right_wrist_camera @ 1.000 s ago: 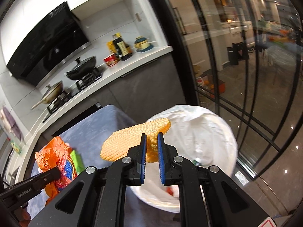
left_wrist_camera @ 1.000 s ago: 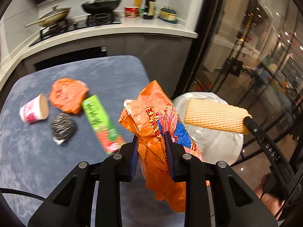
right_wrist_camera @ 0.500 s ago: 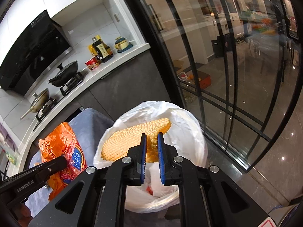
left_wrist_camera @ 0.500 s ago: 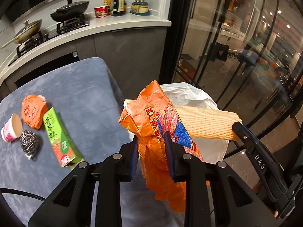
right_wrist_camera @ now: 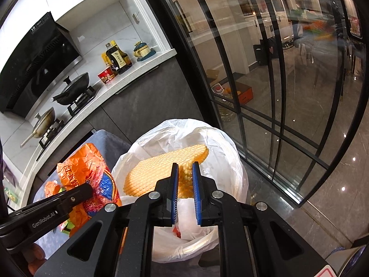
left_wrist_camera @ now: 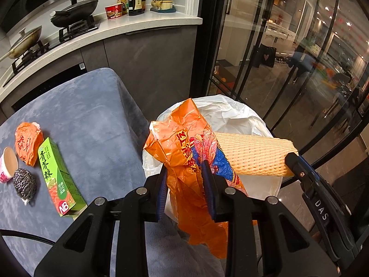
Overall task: Collect trash
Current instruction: 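Carry the orange bag to the bin with the left tool while the right tool carries the mesh sleeve, then open both tools over the bin, dropping the orange bag and mesh sleeve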
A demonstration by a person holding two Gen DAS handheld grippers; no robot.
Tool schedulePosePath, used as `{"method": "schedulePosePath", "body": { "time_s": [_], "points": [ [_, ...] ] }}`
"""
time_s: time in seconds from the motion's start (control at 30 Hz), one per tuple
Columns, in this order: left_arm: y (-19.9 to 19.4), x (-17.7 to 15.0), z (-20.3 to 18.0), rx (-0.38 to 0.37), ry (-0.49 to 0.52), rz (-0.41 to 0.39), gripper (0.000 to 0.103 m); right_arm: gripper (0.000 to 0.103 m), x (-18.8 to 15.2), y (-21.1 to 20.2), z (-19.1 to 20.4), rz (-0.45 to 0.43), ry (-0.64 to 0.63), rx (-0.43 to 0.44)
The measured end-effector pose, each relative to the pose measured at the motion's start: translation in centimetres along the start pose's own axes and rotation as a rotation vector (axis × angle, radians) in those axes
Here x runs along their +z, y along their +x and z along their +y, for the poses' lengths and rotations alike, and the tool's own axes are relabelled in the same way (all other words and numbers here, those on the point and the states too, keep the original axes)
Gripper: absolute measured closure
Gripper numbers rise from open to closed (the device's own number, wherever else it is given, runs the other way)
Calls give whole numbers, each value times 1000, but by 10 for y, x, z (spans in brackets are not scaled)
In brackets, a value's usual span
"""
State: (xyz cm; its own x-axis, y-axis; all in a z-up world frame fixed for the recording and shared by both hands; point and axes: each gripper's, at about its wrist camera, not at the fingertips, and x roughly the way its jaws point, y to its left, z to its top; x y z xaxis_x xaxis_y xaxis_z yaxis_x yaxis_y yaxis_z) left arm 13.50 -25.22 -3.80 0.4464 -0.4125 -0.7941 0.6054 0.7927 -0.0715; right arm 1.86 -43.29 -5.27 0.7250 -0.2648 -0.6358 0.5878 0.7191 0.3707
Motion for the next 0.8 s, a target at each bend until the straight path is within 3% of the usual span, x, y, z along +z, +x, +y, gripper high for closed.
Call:
{"method": "schedulePosePath", "body": {
  "time_s": [0.1,0.27,0.37,0.5,0.8],
  "points": [
    [3,1,0,11,3,2,66,86,-1,1,1,-4,0,-8],
    [7,2,2,11,-6,9,62,82,-2,3,1,-3,7,-6],
    [8,2,2,12,-7,9,61,74,-1,2,1,-9,9,-8],
    [6,3,3,15,-17,2,54,71,0,-1,3,-17,10,-7],
    [-2,1,14,18,-43,-10,53,71,-2,-3,12,-19,-6,5]
  ]
}}
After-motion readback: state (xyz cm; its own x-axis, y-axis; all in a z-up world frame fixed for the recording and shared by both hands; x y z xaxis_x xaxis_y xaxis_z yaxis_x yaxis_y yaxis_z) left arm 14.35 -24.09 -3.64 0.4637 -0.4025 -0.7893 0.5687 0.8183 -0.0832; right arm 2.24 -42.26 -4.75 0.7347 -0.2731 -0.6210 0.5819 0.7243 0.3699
